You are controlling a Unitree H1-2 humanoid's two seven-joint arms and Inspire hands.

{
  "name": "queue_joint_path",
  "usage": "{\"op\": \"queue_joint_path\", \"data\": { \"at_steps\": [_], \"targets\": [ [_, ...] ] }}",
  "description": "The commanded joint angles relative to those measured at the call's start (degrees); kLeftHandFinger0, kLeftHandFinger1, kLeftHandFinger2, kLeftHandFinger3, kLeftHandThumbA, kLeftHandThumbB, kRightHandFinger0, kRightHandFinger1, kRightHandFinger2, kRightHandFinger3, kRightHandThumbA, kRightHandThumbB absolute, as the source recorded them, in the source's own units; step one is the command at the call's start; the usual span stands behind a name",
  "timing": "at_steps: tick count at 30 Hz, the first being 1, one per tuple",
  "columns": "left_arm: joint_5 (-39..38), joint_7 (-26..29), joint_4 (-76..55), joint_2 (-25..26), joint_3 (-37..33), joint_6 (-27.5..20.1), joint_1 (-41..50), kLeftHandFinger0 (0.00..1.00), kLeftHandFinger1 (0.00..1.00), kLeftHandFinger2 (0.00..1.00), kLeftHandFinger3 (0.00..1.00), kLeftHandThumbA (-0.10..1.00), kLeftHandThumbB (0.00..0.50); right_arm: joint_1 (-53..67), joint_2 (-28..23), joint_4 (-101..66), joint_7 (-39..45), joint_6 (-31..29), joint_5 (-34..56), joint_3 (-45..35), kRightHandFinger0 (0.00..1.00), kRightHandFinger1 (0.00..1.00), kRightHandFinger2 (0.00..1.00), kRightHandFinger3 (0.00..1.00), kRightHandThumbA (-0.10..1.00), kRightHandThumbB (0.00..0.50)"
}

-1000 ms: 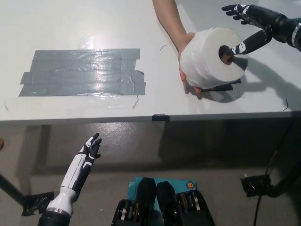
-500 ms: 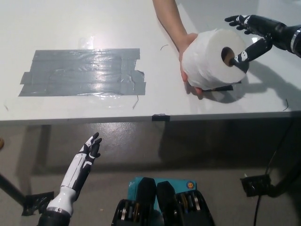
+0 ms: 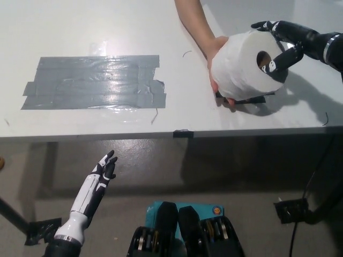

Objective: A person hands over a roll of toilet paper to the robot , and the robot inserts its right thumb into the hole in the centre to grab the roll, and then places it on the balck area on the desk.

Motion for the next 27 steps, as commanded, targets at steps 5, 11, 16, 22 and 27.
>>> {"op": "queue_joint_path", "data": {
  "at_steps": [5,11,16,22,27],
  "targets": [
    [0.5,-0.3,-1.3,1.1,-0.4,-1.1,-1.7,0.91,0.98,1.00,1.00,1.00,0.021,-6.8,0.9,3.0,-2.1,-2.0,-1.9,0.6,1.00,1.00,1.00,1.00,0.90,0.486],
    [1.0,-0.2,-1.6,1.1,-0.6,-1.1,-1.8,0.91,0.97,0.99,1.00,1.00,0.021,-9.4,2.1,8.2,-3.4,-2.9,-3.9,2.5,1.00,1.00,1.00,1.00,0.90,0.500],
    [1.7,-0.1,-1.5,1.3,-1.0,-1.8,-2.1,0.91,0.95,0.97,1.00,1.00,0.005,-11.5,3.0,11.1,-4.1,-1.4,-6.4,5.1,1.00,1.00,1.00,1.00,0.87,0.464],
    [2.0,0.1,-1.1,1.2,-1.4,-2.2,-2.6,0.91,0.92,0.94,1.00,1.00,0.000,-13.8,4.5,16.5,-5.2,-3.0,-6.3,5.6,1.00,1.00,1.00,1.00,0.76,0.380],
    [2.5,0.2,-0.8,1.3,-1.7,-2.5,-2.8,0.89,0.90,0.92,1.00,1.00,0.000,-15.0,5.6,19.6,-6.5,-4.5,-8.2,7.4,1.00,1.00,1.00,1.00,0.73,0.392]
  ]
}}
